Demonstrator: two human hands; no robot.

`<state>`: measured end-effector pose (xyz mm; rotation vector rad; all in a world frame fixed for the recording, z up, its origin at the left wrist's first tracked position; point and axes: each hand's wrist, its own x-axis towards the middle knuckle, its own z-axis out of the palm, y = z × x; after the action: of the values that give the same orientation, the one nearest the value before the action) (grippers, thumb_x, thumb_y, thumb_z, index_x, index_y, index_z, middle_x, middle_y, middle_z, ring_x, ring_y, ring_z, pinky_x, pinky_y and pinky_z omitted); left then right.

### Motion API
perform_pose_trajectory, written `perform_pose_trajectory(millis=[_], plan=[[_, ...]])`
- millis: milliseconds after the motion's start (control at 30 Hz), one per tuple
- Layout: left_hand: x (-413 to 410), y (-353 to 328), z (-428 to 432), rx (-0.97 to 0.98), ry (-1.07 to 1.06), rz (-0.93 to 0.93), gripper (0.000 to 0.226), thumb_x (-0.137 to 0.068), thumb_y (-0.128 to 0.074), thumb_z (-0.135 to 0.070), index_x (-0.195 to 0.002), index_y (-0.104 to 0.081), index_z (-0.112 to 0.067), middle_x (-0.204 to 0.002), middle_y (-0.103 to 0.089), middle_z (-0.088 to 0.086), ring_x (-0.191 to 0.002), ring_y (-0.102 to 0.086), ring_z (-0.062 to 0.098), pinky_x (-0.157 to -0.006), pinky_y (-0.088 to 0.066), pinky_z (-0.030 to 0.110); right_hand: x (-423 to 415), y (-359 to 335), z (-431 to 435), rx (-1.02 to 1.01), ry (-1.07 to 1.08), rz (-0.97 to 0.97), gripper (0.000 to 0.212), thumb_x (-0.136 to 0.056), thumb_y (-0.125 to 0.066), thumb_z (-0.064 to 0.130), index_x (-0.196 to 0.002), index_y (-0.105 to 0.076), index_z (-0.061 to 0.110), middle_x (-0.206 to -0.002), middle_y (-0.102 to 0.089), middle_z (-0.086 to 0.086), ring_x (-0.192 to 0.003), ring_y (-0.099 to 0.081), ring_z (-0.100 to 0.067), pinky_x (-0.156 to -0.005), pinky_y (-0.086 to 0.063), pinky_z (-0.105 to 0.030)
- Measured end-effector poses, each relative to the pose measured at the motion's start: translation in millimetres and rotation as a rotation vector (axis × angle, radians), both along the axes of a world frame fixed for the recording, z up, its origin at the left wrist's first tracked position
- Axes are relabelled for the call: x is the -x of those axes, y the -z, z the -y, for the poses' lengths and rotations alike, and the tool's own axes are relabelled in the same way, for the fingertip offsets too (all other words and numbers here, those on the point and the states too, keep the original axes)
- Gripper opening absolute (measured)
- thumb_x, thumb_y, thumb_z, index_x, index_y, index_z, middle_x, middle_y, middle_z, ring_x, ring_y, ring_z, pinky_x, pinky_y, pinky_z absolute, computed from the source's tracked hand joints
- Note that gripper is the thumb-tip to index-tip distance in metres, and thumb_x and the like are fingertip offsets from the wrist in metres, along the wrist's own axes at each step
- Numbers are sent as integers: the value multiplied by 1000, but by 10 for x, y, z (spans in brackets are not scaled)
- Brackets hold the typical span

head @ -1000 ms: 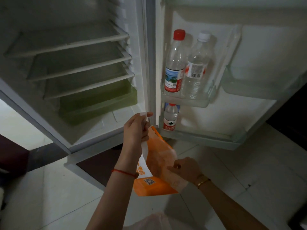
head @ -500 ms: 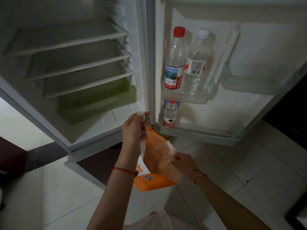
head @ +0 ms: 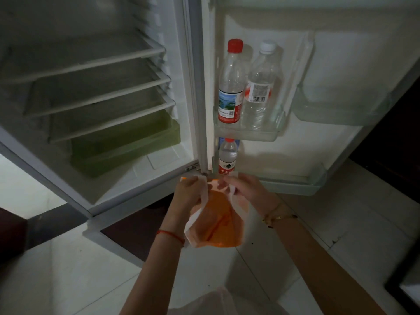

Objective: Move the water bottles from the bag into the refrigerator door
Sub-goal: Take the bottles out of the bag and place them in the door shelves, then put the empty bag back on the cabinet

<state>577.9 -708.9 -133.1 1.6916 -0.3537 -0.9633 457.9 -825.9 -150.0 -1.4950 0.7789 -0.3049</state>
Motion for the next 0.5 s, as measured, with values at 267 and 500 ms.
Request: perform_pose_trajectory(millis=[267, 500], plan=[[175, 107, 94, -19, 222, -80, 27, -103, -44, -13, -113, -68, -8, -102, -72, 11, -89, -69, 23, -75, -58, 30, 40, 53, -98, 426, -21, -229, 34, -91, -58, 39, -91, -62, 6, -89, -65, -13, -87, -64, -28, -79, -53, -37], [384, 10, 267, 50, 400, -369, 29, -102, -46, -13, -124, -63, -7, -98, -70, 8, -81, -69, 18, -68, -60, 28, 392, 2, -65, 281, 217, -200, 11, -85, -70, 18, -89, -68, 8, -86, -68, -6, -85, -65, -21, -70, -52, -25]])
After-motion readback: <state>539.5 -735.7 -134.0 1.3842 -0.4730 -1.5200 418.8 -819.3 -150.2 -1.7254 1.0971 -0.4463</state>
